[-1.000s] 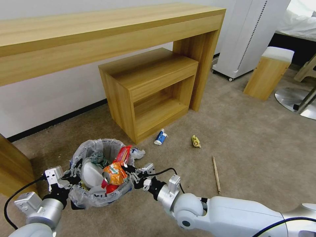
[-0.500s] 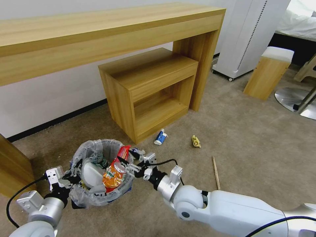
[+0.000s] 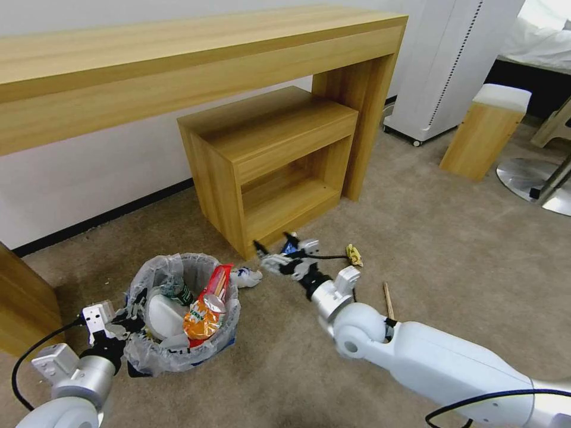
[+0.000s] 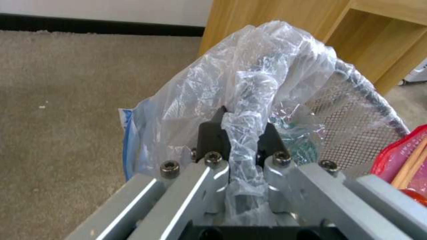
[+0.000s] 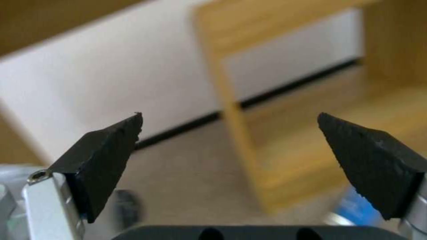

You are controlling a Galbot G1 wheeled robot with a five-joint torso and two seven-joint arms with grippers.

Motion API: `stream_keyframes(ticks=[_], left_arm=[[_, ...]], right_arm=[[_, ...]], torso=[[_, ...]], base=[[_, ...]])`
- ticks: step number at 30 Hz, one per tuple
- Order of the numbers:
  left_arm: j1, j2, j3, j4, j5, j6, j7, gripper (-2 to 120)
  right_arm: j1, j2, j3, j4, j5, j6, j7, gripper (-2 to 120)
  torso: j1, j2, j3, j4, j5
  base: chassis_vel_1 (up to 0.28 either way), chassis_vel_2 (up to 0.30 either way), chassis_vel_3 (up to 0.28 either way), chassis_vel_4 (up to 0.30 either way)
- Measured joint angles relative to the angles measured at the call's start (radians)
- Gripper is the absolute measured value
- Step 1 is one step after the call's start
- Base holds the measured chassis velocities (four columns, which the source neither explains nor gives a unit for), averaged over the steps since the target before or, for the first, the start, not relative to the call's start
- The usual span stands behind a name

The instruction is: Pick up the trash bin and place the garbage on the floor into it.

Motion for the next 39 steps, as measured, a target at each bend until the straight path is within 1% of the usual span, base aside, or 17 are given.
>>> stream_keyframes(ticks=[4, 5, 6, 8, 9, 12, 13, 15, 18, 20, 22, 28, 30, 31, 33, 37, 39], left_arm=[[0.003, -0.011, -0.008, 0.006, 0.008, -0.005, 0.002, 3], [0.003, -0.011, -0.008, 0.006, 0.008, -0.005, 0.002, 3], [0.0, -0.013, -0.009, 0.011, 0.009, -0.006, 0.002, 3], [-0.008, -0.012, -0.009, 0.027, 0.01, -0.009, 0.002, 3], [-0.008, -0.012, -0.009, 0.027, 0.01, -0.009, 0.002, 3], [-0.019, -0.008, -0.006, 0.05, 0.011, -0.009, 0.003, 3], [-0.019, -0.008, -0.006, 0.05, 0.011, -0.009, 0.003, 3], [-0.024, -0.01, -0.006, 0.062, 0.012, -0.013, 0.006, 3], [-0.026, -0.014, -0.005, 0.07, 0.016, -0.015, 0.008, 3], [-0.027, -0.015, -0.004, 0.071, 0.016, -0.015, 0.009, 3], [-0.033, -0.019, -0.001, 0.075, 0.018, -0.017, 0.009, 3], [-0.034, -0.018, 0.0, 0.077, 0.018, -0.017, 0.01, 3], [-0.034, -0.016, 0.0, 0.078, 0.017, -0.018, 0.01, 3], [-0.033, -0.016, -0.001, 0.079, 0.017, -0.021, 0.011, 3], [-0.032, -0.016, -0.002, 0.079, 0.016, -0.022, 0.011, 3], [-0.025, -0.019, -0.005, 0.077, 0.016, -0.026, 0.013, 3], [-0.02, -0.022, -0.011, 0.068, 0.014, -0.029, 0.014, 3]], right_arm=[[-0.036, 0.0, 0.029, -0.06, -0.009, -0.099, 0.236, 100], [-0.036, 0.0, 0.029, -0.06, -0.009, -0.099, 0.236, 100], [-0.062, -0.003, 0.058, -0.076, -0.004, -0.134, 0.298, 100], [-0.118, -0.018, 0.121, -0.082, 0.01, -0.184, 0.366, 100], [-0.118, -0.018, 0.121, -0.082, 0.01, -0.184, 0.366, 100], [-0.205, -0.031, 0.204, -0.097, 0.021, -0.228, 0.432, 100], [-0.205, -0.031, 0.204, -0.097, 0.021, -0.228, 0.432, 100], [-0.299, -0.034, 0.284, -0.115, 0.031, -0.282, 0.495, 100], [-0.364, -0.033, 0.34, -0.15, 0.017, -0.316, 0.52, 100], [-0.378, -0.034, 0.352, -0.156, 0.017, -0.324, 0.52, 100], [-0.441, -0.033, 0.405, -0.197, 0.008, -0.351, 0.516, 100], [-0.485, -0.033, 0.414, -0.256, -0.01, -0.357, 0.49, 100], [-0.486, -0.033, 0.398, -0.29, -0.022, -0.355, 0.475, 100], [-0.466, -0.025, 0.363, -0.337, -0.031, -0.35, 0.457, 99], [-0.457, -0.021, 0.355, -0.348, -0.033, -0.348, 0.453, 98], [-0.417, -0.01, 0.316, -0.391, -0.04, -0.34, 0.438, 92], [-0.377, -0.006, 0.262, -0.424, -0.051, -0.329, 0.417, 86]], torso=[[0.0, 0.0, 0.0, 0.0003, 0.0001], [0.0, 0.0, 0.0, 0.0003, 0.0001], [0.0, 0.0, 0.0, 0.0003, 0.0002], [0.0, 0.0, 0.0, -0.0001, -0.0001], [0.0, 0.0, 0.0, -0.0001, -0.0001], [0.0, 0.0, 0.0, -0.0001, 0.0], [0.0, 0.0, 0.0, -0.0001, 0.0], [0.0, 0.0, 0.0, 0.0001, 0.0003], [0.0, 0.0, 0.0, 0.0001, 0.0], [0.0, 0.0, 0.0, 0.0002, 0.0002], [0.0, 0.0, 0.0, -0.0001, -0.0002], [0.0, 0.0, 0.0, -0.0001, 0.0003], [0.0, 0.0, 0.0, -0.0001, -0.0002], [0.0, 0.0, 0.0, -0.0003, 0.0003], [0.0, 0.0, 0.0, -0.0002, 0.0003], [0.0, 0.0, 0.0, 0.0004, -0.0002], [0.0, 0.0, 0.0, 0.0002, -0.0001]], base=[[0.0, 0.0, 0.0, 0.0], [0.0, 0.0, 0.0, 0.0], [0.0, 0.0, 0.0, 0.0], [0.0, 0.0, 0.0, 0.0], [0.0, 0.0, 0.0, 0.0], [0.0, 0.0, 0.0, 0.0], [0.0, 0.0, 0.0, 0.0], [0.0, 0.0, 0.0, 0.0], [0.0, 0.0, 0.0, 0.0], [0.0, 0.0, 0.0, 0.0], [0.0, 0.0, 0.0, 0.0], [0.0, 0.0, 0.0, 0.0], [0.0, 0.0, 0.0, 0.0], [0.0, 0.0, 0.0, 0.0], [0.0, 0.0, 0.0, 0.0], [0.0, 0.0, 0.0, 0.0], [0.0, 0.0, 0.0, 0.0]])
